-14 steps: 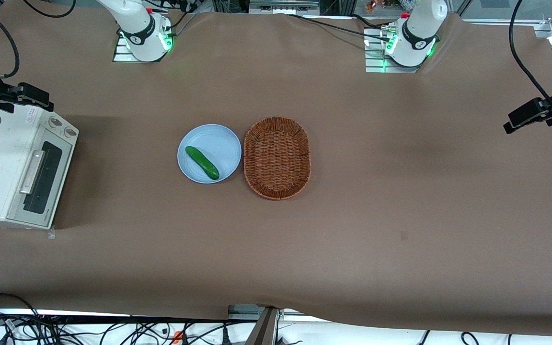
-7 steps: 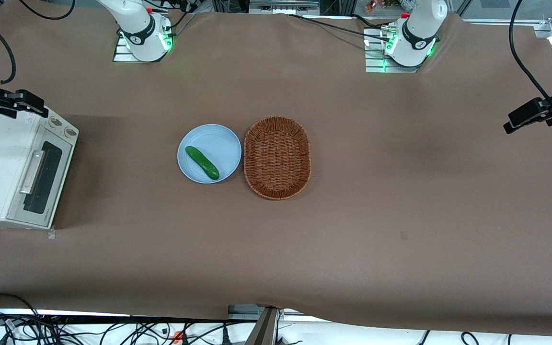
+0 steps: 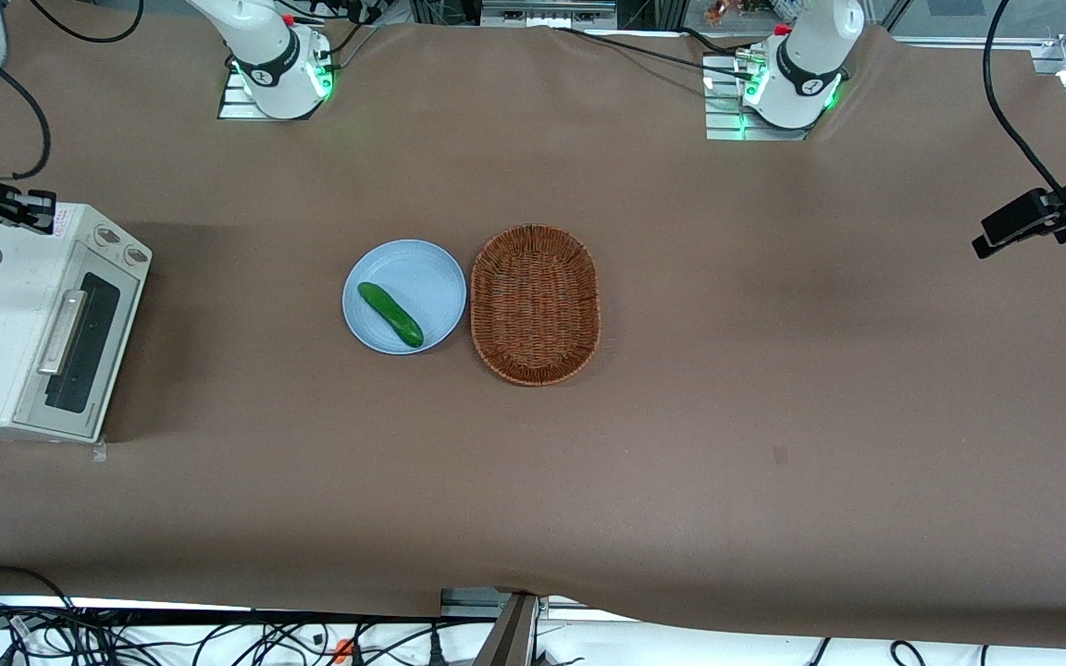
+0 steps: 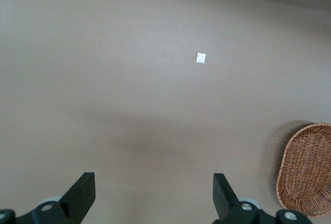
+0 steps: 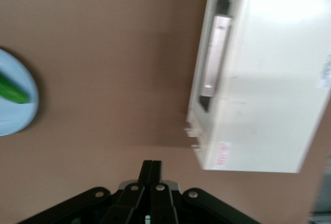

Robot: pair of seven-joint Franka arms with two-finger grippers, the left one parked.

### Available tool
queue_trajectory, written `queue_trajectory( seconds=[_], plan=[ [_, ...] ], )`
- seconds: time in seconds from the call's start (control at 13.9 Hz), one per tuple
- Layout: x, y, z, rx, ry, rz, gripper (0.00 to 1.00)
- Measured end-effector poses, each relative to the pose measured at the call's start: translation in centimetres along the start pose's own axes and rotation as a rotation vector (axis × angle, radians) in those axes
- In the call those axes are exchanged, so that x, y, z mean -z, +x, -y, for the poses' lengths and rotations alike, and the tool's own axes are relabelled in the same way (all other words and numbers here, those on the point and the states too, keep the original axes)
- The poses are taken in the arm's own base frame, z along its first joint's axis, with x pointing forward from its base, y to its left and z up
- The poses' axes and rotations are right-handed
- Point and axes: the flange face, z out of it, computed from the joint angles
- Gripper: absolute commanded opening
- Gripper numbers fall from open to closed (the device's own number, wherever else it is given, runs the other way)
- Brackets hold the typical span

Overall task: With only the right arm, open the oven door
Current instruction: 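Move the right gripper down to the silver handle of the toaster oven door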

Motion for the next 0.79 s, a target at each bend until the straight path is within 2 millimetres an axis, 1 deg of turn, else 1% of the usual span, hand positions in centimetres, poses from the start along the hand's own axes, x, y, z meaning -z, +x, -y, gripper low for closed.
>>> queue_trajectory(
  seconds=[0.14,0.36,0.5,0.65,0.72,0.79],
  plan=[
    [-2.3,2.2,0.7,-0.013,-0.120,0.028,0.00],
    [-7.7,6.1,1.1,-0.078,-0.295,0.033,0.00],
    [-11.4,8.2,1.7,-0.108,-0.408,0.000,0.00],
    [-15.1,9.2,2.3,-0.127,-0.452,-0.037,0.00],
    [-16.8,9.3,2.2,-0.142,-0.475,-0.047,0.00],
    [-17.8,9.2,2.1,-0.153,-0.502,-0.053,0.00]
  ],
)
